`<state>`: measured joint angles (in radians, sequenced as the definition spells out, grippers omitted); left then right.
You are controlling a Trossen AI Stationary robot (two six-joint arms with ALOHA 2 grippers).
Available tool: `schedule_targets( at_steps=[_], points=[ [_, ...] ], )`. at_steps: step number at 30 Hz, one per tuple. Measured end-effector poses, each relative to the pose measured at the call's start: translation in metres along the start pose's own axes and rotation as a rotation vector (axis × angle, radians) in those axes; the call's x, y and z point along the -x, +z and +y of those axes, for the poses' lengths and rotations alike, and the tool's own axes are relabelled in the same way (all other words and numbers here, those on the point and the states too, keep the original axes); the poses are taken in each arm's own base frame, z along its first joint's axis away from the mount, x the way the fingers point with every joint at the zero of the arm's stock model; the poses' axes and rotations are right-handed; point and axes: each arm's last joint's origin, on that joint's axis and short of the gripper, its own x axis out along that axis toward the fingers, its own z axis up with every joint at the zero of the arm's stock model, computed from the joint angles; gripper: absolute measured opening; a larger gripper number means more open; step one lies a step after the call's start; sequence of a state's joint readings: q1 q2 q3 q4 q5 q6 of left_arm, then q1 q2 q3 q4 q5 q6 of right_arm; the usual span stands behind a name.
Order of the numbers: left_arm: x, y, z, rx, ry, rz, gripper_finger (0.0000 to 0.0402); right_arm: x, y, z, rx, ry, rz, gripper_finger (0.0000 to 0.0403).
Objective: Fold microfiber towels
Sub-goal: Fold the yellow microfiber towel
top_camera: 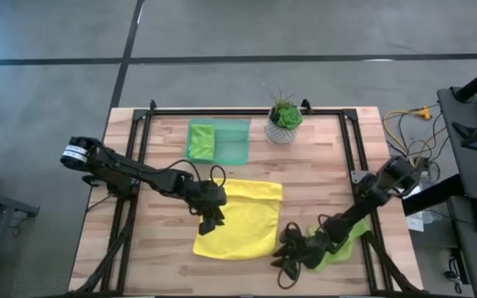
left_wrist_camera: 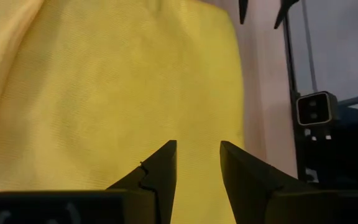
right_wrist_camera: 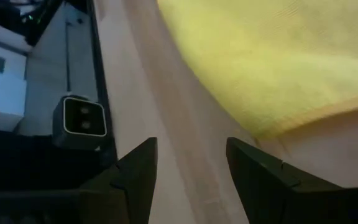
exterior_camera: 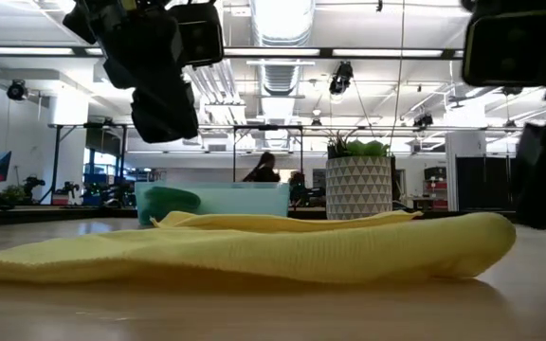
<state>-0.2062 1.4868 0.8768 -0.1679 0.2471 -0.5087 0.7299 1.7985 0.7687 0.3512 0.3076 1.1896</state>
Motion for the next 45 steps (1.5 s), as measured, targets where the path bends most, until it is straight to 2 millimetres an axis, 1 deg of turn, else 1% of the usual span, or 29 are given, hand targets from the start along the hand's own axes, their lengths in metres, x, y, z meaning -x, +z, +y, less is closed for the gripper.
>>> schedule_targets(
  at_steps=[3, 6, 8, 10, 15, 19, 22, 24, 27, 30, 34, 38, 41, 45],
  points=[
    [0.000, 0.000, -0.001, -0.011, -0.008, 0.001, 0.0107, 0.005, -0.009, 0.004, -0.007, -0.012, -0.047, 0.0187],
    [-0.001, -0.001, -0.003, -0.038, -0.014, 0.005, 0.0107, 0.008, -0.016, 0.001, 0.016, -0.090, -0.114, 0.0187],
    [-0.001, -0.002, -0.003, -0.057, -0.015, 0.009, 0.0107, 0.004, -0.018, -0.003, 0.041, -0.145, -0.111, 0.0187],
    [-0.001, -0.003, -0.002, -0.073, -0.014, 0.011, 0.0107, -0.001, -0.019, -0.010, 0.084, -0.205, -0.106, 0.0187],
    [-0.002, -0.006, 0.000, -0.101, -0.010, 0.018, 0.0107, -0.017, -0.012, -0.015, 0.174, -0.243, -0.126, 0.0187],
    [-0.002, -0.007, 0.000, -0.100, -0.008, 0.022, 0.0107, -0.029, -0.003, -0.008, 0.254, -0.237, -0.131, 0.0187],
    [-0.002, -0.007, 0.000, -0.100, -0.008, 0.023, 0.0107, -0.037, 0.002, 0.005, 0.295, -0.207, -0.129, 0.0186],
    [-0.002, -0.007, 0.000, -0.100, -0.008, 0.024, 0.0107, -0.042, 0.002, 0.011, 0.294, -0.167, -0.086, 0.0180],
    [-0.002, -0.007, 0.000, -0.100, -0.008, 0.023, 0.0107, -0.053, 0.000, 0.016, 0.274, -0.122, -0.002, 0.0160],
    [-0.002, -0.007, 0.000, -0.101, -0.005, 0.021, 0.0107, -0.059, 0.000, 0.023, 0.230, -0.080, 0.042, 0.0127],
    [-0.002, -0.007, 0.001, -0.101, -0.002, 0.020, 0.0107, -0.058, -0.001, 0.028, 0.206, -0.050, 0.073, 0.0068],
    [-0.002, -0.007, 0.001, -0.101, 0.005, 0.015, 0.0107, -0.049, 0.001, 0.030, 0.141, -0.023, 0.100, 0.0017],
    [-0.002, -0.007, 0.001, -0.101, 0.006, 0.014, 0.0107, -0.041, 0.004, 0.031, 0.090, -0.001, 0.121, 0.0010],
    [-0.002, -0.007, 0.001, -0.105, 0.011, 0.016, 0.0107, -0.027, 0.009, 0.039, 0.057, 0.053, 0.155, 0.0009]
  ],
)
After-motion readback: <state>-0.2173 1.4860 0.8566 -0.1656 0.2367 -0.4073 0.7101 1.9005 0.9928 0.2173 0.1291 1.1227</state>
